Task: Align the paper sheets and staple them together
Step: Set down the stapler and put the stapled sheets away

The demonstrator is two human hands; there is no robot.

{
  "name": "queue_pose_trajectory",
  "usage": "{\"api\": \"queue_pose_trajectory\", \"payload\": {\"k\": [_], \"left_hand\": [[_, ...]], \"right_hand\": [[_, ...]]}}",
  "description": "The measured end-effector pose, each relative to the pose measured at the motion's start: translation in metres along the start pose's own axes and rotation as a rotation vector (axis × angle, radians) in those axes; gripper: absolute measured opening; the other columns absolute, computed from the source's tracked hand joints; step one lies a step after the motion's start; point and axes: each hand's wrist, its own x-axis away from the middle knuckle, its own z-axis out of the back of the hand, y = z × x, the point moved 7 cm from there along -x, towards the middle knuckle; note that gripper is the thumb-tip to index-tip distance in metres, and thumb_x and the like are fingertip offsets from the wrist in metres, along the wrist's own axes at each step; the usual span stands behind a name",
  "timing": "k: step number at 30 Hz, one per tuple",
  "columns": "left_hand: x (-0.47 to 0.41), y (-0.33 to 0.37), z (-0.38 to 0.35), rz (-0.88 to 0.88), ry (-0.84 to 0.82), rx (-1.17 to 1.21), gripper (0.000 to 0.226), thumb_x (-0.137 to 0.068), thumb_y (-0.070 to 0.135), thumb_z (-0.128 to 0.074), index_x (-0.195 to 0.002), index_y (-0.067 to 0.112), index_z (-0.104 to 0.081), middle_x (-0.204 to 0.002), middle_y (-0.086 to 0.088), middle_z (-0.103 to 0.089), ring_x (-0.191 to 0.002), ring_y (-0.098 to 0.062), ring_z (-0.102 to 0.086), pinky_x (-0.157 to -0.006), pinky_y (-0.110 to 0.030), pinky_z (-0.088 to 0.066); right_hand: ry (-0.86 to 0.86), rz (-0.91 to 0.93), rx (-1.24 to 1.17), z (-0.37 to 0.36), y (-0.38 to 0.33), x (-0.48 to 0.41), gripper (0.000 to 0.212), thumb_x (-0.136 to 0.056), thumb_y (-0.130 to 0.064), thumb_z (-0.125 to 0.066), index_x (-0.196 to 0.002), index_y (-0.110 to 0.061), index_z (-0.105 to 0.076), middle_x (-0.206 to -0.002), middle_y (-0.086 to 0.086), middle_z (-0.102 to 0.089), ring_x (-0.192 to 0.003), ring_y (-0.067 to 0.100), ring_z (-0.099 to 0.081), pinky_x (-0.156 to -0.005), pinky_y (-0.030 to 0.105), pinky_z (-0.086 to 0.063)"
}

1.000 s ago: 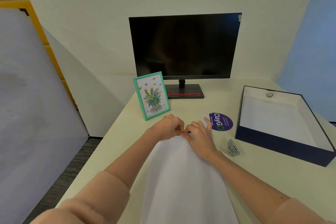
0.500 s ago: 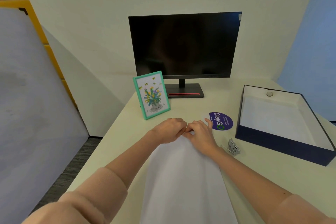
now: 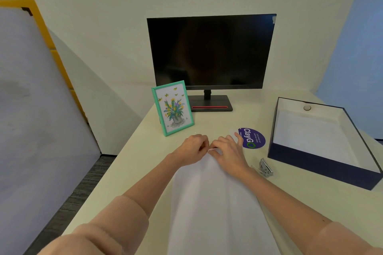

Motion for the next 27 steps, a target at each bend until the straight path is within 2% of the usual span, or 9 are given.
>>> {"api": "queue_pose_trajectory", "payload": {"k": [4,9,12,15,19,22,25,27], "left_hand": [[-0.005,-0.006,0.0,0.033,-0.003,0.098,0.01,-0.088,0.008,-0.051,-0.088,0.009,-0.061,-0.085,-0.004,-0.061,-0.076,-0.017,-0.053,-0.073,-0.034,-0.049],[-0.006,-0.008,0.0,0.044,-0.001,0.116,0.01,-0.088,0.007,-0.051,-0.087,0.009,-0.06,-0.084,0.0,-0.059,-0.077,-0.019,-0.054,-0.073,-0.033,-0.048],[-0.008,-0.003,0.004,0.064,0.047,0.213,0.011,-0.087,0.005,-0.051,-0.083,0.011,-0.058,-0.082,0.002,-0.058,-0.074,-0.021,-0.055,-0.071,-0.034,-0.047],[-0.017,0.0,0.011,0.103,0.074,0.245,0.011,-0.087,0.006,-0.051,-0.083,0.014,-0.058,-0.083,0.003,-0.059,-0.07,-0.019,-0.053,-0.068,-0.032,-0.045],[-0.019,-0.032,0.008,0.291,-0.05,-0.034,0.019,-0.09,0.011,-0.045,-0.095,0.007,-0.063,-0.102,-0.01,-0.067,-0.092,-0.03,-0.06,-0.079,-0.039,-0.051],[-0.012,-0.05,0.007,0.437,-0.086,-0.204,0.037,-0.099,0.031,-0.037,-0.102,0.003,-0.061,-0.108,-0.015,-0.064,-0.1,-0.033,-0.06,-0.079,-0.039,-0.048],[-0.006,-0.057,0.008,0.524,-0.043,-0.145,0.037,-0.099,0.033,-0.037,-0.102,0.004,-0.06,-0.11,-0.013,-0.063,-0.101,-0.032,-0.059,-0.078,-0.036,-0.045],[-0.002,-0.065,0.011,0.582,0.036,0.071,0.032,-0.098,0.03,-0.039,-0.107,0.006,-0.057,-0.114,-0.013,-0.062,-0.104,-0.031,-0.058,-0.084,-0.036,-0.046]], "right_hand": [[-0.114,-0.069,-0.01,-0.001,0.002,-0.009,0.025,-0.09,-0.043,-0.054,-0.101,-0.027,-0.07,-0.104,-0.004,-0.059,-0.114,0.016,-0.042,-0.112,0.045,0.005],[-0.175,-0.089,-0.044,-0.003,0.002,-0.017,0.025,-0.089,-0.041,-0.056,-0.1,-0.024,-0.071,-0.104,-0.003,-0.06,-0.119,0.018,-0.039,-0.113,0.048,0.006],[-0.206,-0.077,-0.067,-0.008,-0.002,-0.014,0.022,-0.088,-0.038,-0.058,-0.097,-0.024,-0.071,-0.1,-0.005,-0.059,-0.12,0.018,-0.039,-0.114,0.047,0.006],[-0.22,-0.058,-0.093,-0.015,-0.01,-0.01,0.017,-0.086,-0.036,-0.06,-0.091,-0.024,-0.07,-0.106,-0.005,-0.063,-0.12,0.019,-0.04,-0.115,0.046,0.004],[-0.274,-0.117,-0.105,-0.016,-0.003,-0.021,0.021,-0.083,-0.039,-0.063,-0.093,-0.022,-0.07,-0.1,-0.003,-0.064,-0.122,0.018,-0.04,-0.116,0.045,0.004],[-0.322,-0.145,-0.134,-0.015,0.007,-0.028,0.025,-0.081,-0.041,-0.065,-0.092,-0.019,-0.071,-0.094,-0.007,-0.062,-0.121,0.017,-0.042,-0.115,0.048,0.001],[-0.373,-0.16,-0.182,-0.016,0.011,-0.028,0.024,-0.08,-0.04,-0.066,-0.083,-0.017,-0.069,-0.085,-0.007,-0.059,-0.114,0.018,-0.047,-0.113,0.05,-0.003],[-0.415,-0.172,-0.214,-0.016,0.013,-0.028,0.02,-0.08,-0.04,-0.067,-0.076,-0.02,-0.063,-0.082,-0.006,-0.058,-0.108,0.019,-0.051,-0.112,0.052,-0.003]]}}
